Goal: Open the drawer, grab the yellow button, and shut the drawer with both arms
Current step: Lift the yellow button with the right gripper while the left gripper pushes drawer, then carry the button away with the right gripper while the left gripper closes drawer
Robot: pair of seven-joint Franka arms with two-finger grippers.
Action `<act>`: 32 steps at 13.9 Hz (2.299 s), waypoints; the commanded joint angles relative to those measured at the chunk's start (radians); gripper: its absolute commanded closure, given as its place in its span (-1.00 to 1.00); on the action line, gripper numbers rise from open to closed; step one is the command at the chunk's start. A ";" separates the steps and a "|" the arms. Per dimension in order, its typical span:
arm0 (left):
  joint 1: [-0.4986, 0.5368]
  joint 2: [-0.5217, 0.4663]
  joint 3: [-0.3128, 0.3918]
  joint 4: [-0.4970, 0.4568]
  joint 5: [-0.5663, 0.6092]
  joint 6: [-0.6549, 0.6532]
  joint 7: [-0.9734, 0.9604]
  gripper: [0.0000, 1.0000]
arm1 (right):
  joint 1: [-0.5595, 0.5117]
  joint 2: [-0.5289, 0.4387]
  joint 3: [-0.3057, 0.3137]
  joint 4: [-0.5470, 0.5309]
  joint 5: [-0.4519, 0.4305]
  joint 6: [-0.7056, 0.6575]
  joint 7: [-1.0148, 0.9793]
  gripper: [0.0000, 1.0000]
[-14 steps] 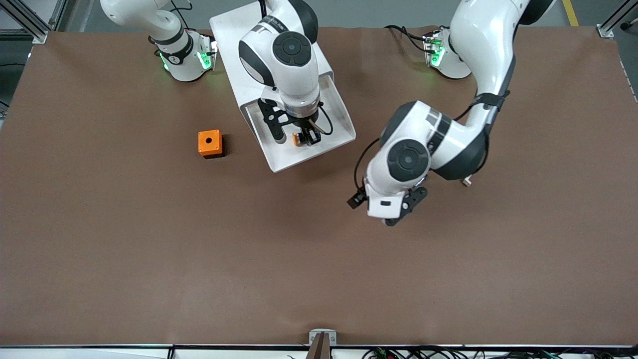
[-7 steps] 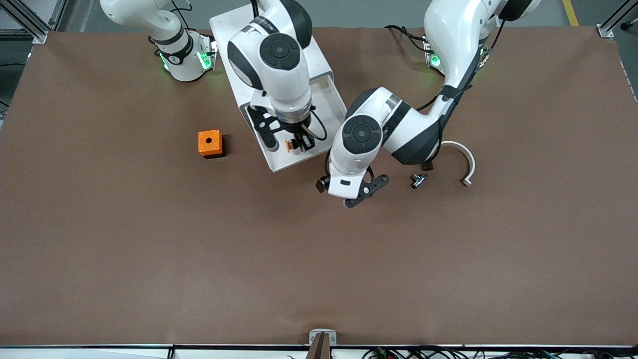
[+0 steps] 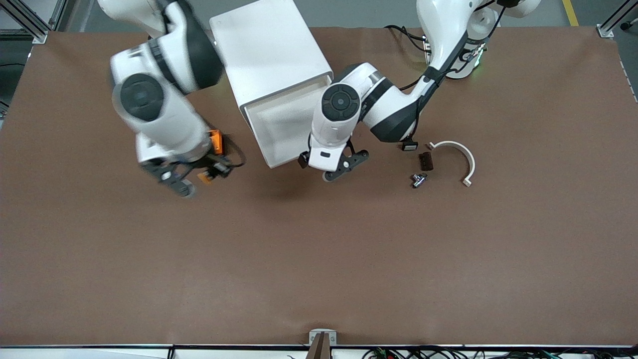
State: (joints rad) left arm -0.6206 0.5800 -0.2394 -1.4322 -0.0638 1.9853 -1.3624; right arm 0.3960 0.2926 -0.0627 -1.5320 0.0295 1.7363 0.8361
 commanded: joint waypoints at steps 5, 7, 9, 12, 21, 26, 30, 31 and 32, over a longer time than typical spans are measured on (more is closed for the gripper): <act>-0.138 -0.032 -0.008 -0.062 0.013 0.013 -0.199 -1.00 | -0.380 0.042 0.021 -0.111 -0.005 0.153 -0.638 1.00; -0.171 -0.029 -0.014 -0.063 0.013 0.013 -0.245 -1.00 | -0.452 0.085 0.021 -0.143 -0.032 0.247 -0.765 1.00; -0.208 -0.026 -0.017 -0.065 0.010 0.010 -0.312 -1.00 | -0.520 0.128 0.021 -0.175 -0.040 0.348 -0.901 1.00; -0.232 -0.028 -0.049 -0.096 0.012 0.009 -0.365 -1.00 | -0.586 0.224 0.023 -0.183 -0.039 0.468 -1.024 1.00; -0.157 -0.035 0.002 -0.065 0.041 -0.069 -0.373 -1.00 | -0.623 0.384 0.027 -0.171 -0.026 0.655 -1.186 1.00; 0.106 -0.089 0.006 -0.010 0.131 -0.108 -0.184 -1.00 | -0.621 0.402 0.029 -0.131 -0.023 0.646 -1.264 -1.00; 0.335 -0.161 0.005 0.024 0.154 -0.149 0.182 -1.00 | -0.617 0.329 0.030 -0.096 -0.014 0.486 -1.252 -1.00; 0.382 -0.181 0.005 0.027 0.156 -0.166 0.241 -1.00 | -0.614 0.304 0.030 -0.067 -0.008 0.403 -1.223 -1.00; 0.425 -0.198 0.005 0.027 0.156 -0.181 0.303 -1.00 | -0.612 0.277 0.030 -0.019 -0.008 0.291 -1.182 -1.00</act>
State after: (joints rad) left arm -0.2584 0.4225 -0.2214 -1.4007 0.0715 1.8408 -1.1540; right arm -0.2111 0.6480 -0.0426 -1.6030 0.0101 2.1918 -0.3929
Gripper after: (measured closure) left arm 0.000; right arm 0.000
